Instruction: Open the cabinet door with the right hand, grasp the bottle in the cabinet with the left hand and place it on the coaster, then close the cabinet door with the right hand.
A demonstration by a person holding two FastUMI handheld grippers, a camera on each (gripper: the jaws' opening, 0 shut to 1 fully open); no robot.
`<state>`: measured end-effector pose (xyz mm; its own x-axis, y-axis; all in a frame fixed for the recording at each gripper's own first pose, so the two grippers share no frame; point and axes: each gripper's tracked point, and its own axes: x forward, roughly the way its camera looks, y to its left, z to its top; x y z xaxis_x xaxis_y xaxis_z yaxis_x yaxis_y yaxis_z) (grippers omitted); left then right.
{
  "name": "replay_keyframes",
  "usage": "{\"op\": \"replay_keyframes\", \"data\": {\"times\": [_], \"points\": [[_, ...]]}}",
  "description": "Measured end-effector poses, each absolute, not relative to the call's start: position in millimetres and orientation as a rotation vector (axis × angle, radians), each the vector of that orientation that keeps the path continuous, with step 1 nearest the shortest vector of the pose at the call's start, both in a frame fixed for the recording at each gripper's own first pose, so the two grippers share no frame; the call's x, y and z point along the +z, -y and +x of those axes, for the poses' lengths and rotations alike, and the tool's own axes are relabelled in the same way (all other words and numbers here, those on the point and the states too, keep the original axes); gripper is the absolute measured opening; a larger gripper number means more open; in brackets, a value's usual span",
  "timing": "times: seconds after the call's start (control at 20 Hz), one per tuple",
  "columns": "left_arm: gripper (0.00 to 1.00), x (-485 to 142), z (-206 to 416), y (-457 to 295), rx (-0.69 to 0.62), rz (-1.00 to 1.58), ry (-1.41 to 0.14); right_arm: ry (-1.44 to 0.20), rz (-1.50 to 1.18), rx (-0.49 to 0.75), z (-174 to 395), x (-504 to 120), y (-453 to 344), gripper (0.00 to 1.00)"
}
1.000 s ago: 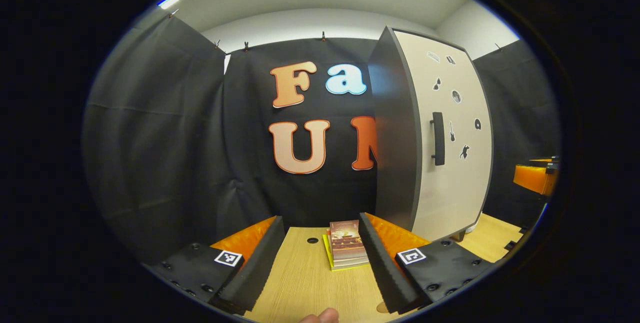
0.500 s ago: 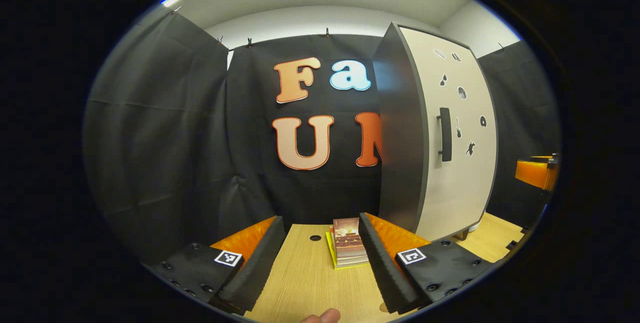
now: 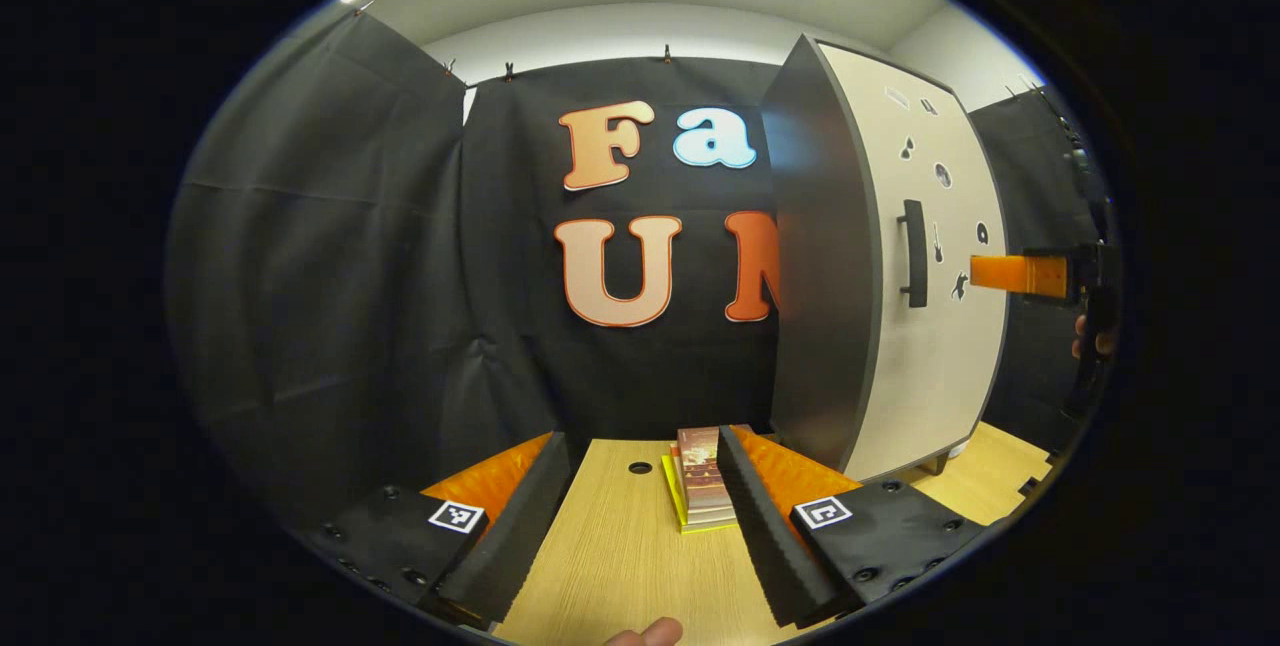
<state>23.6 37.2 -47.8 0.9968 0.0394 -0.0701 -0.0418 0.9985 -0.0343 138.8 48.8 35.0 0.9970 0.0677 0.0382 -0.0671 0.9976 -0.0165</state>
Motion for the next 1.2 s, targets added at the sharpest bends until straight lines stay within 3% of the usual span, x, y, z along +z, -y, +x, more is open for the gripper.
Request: {"op": "replay_keyframes", "data": {"times": [0.35,0.4,0.55,0.6,0.8,0.95,1.2], "points": [[0.97,-71.6,49.6,-68.6,0.078,-0.034,-0.119,0.036,-0.022,0.055,211.5,39.9,-56.3,0.95],[0.97,-76.8,52.6,-73.6,0.086,-0.037,-0.130,0.038,-0.025,0.052,220.3,41.3,-55.9,1.00],[0.97,-89.1,59.2,-82.6,0.105,-0.042,-0.160,0.050,-0.031,0.055,241.3,47.0,-58.4,0.89],[0.97,-90.7,66.0,-89.6,0.112,-0.043,-0.164,0.056,-0.035,0.050,246.8,48.2,-56.8,0.94],[0.97,-96.8,68.7,-98.5,0.126,-0.036,-0.173,0.054,-0.061,0.040,258.8,46.0,-57.9,0.70],[0.97,-101.9,67.0,-99.8,0.128,-0.029,-0.184,0.048,-0.063,0.031,260.0,43.6,-57.3,0.37],[0.97,-101.3,55.2,-94.3,0.124,-0.018,-0.193,0.032,-0.038,0.038,253.6,42.9,-54.4,0.30]]}}
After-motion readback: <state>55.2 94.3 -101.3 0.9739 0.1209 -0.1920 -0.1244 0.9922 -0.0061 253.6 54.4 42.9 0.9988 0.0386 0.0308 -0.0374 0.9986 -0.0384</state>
